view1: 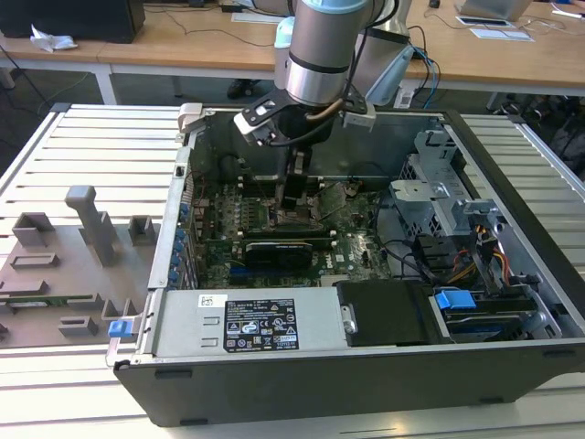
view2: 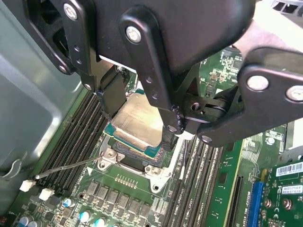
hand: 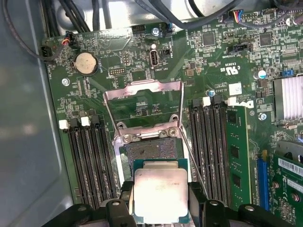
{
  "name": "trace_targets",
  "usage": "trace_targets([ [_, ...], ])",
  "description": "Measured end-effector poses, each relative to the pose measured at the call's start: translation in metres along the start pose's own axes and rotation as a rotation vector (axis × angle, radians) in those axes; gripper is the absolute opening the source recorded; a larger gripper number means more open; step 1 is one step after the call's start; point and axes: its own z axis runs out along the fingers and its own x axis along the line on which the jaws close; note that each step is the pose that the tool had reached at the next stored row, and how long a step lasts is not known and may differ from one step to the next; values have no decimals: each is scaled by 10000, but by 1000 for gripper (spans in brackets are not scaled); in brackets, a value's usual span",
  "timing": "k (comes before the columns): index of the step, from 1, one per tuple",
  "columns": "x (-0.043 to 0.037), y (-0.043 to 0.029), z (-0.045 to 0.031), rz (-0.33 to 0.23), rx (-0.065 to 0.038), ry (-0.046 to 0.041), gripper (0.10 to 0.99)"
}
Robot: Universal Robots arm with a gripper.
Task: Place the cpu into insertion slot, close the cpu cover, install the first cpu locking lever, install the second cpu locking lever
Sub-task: 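Place the cpu into insertion slot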
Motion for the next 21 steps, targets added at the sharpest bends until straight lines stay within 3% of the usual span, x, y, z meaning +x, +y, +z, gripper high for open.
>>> trace_targets([
  [21, 0, 0, 0, 1472, 64, 141, 541],
])
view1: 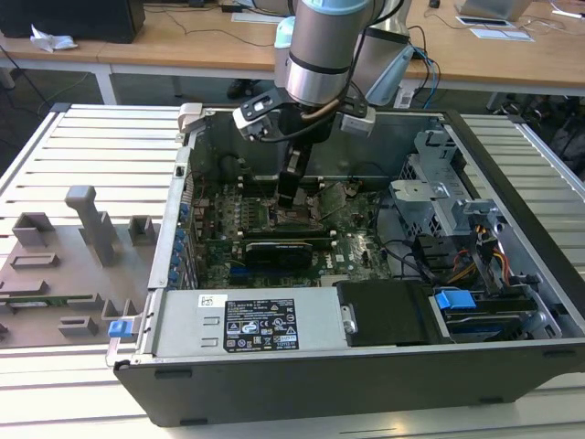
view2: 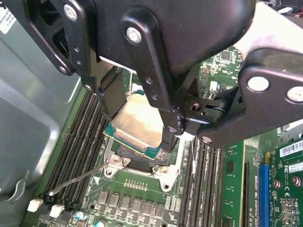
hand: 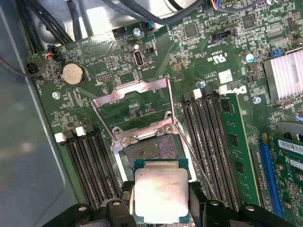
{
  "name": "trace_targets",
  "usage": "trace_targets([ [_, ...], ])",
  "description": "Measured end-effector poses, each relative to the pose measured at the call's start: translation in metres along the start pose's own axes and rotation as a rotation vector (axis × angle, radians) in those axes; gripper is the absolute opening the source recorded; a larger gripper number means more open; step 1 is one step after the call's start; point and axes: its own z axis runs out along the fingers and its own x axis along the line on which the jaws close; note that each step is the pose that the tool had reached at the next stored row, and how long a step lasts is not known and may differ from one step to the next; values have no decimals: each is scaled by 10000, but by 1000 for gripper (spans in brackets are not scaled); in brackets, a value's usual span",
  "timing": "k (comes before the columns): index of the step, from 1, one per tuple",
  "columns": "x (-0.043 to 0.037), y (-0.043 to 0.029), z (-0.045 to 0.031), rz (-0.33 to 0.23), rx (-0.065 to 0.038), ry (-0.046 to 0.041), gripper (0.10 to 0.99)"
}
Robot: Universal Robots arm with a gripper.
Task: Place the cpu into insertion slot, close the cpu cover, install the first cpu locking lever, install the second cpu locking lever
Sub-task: 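Place the cpu into insertion slot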
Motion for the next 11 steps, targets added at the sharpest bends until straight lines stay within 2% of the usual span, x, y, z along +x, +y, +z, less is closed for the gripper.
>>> trace_targets([
  [8, 0, 0, 0, 435, 18, 41, 541],
  [10, 0, 0, 0, 322, 16, 35, 541],
  [11, 0, 1, 0, 88, 5, 15, 541],
])
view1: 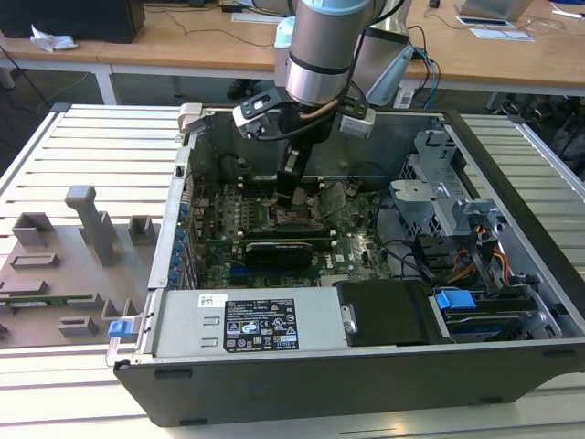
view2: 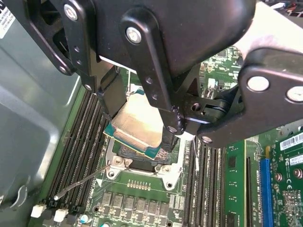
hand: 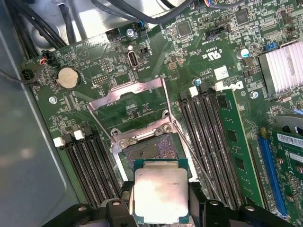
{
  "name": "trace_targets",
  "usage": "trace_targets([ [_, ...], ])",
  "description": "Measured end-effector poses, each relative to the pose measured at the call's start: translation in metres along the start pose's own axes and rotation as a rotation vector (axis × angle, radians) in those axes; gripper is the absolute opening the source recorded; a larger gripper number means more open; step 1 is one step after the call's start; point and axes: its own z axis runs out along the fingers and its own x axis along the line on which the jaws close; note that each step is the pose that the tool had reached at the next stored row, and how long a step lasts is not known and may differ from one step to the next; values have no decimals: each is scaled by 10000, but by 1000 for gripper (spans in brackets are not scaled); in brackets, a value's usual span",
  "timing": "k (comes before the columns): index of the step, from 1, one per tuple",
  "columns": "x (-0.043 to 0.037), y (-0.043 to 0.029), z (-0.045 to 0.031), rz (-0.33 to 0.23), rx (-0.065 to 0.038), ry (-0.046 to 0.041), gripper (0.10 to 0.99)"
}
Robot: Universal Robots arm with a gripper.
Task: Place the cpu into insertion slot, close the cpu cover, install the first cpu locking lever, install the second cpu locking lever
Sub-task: 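Place the cpu into insertion slot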
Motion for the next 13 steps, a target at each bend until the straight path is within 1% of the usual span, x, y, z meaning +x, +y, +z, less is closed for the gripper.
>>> trace_targets([
  [5, 0, 0, 1, -963, -41, -95, 541],
  [8, 0, 0, 3, -1933, -82, -188, 541],
  [9, 0, 0, 5, -2356, -101, -229, 541],
  [10, 0, 0, 5, -2611, -112, -254, 541],
  [11, 0, 0, 4, -2825, -120, -275, 541],
  [13, 0, 0, 5, -2850, -129, -278, 541],
])
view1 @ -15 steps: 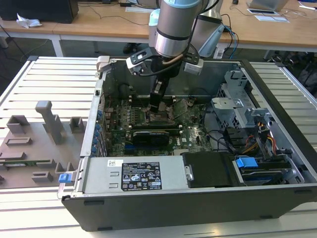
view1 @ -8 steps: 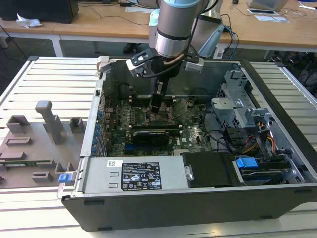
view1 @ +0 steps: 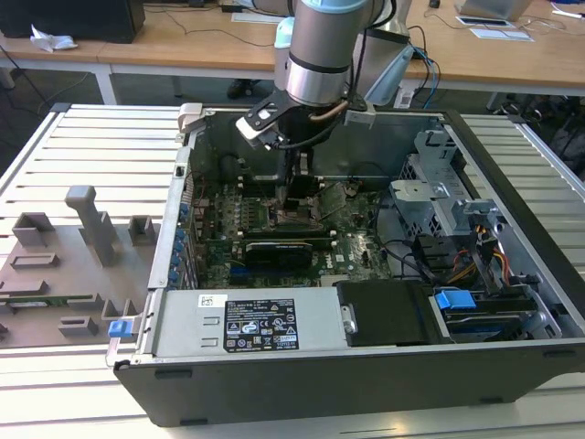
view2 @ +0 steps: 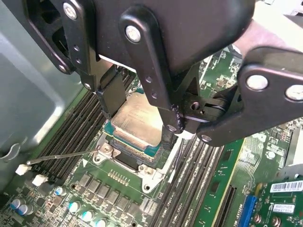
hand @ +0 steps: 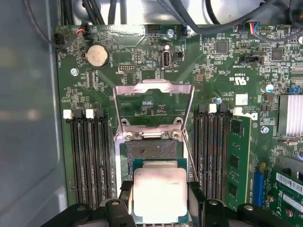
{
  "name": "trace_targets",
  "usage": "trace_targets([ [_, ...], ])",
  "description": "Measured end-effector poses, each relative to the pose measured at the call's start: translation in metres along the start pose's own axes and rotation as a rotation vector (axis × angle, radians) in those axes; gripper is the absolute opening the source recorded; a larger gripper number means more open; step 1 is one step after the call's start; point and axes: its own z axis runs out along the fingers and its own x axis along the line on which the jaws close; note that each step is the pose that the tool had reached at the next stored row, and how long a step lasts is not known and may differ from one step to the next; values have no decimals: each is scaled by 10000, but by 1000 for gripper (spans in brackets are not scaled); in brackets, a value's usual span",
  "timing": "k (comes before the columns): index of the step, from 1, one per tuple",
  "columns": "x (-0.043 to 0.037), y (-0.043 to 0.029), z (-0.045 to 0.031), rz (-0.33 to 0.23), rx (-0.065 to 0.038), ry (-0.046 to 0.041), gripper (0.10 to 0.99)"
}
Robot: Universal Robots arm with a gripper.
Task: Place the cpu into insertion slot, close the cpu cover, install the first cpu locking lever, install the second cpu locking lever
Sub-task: 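Place the cpu into insertion slot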
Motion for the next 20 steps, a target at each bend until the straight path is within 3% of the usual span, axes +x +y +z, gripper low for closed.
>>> trace_targets([
  [1, 0, -1, 1, 9, -225, 7, 541],
  [5, 0, -3, 3, 32, -877, 29, 541],
  [6, 0, -5, 3, 43, -1139, 37, 541],
  [8, 0, -8, 4, 57, -1437, 46, 541],
  [9, 0, -8, 4, 59, -1505, 50, 541],
  [11, 0, -8, 4, 59, -1529, 51, 541],
  [20, -3, -157, 46, 60, -1529, 49, 541],
])
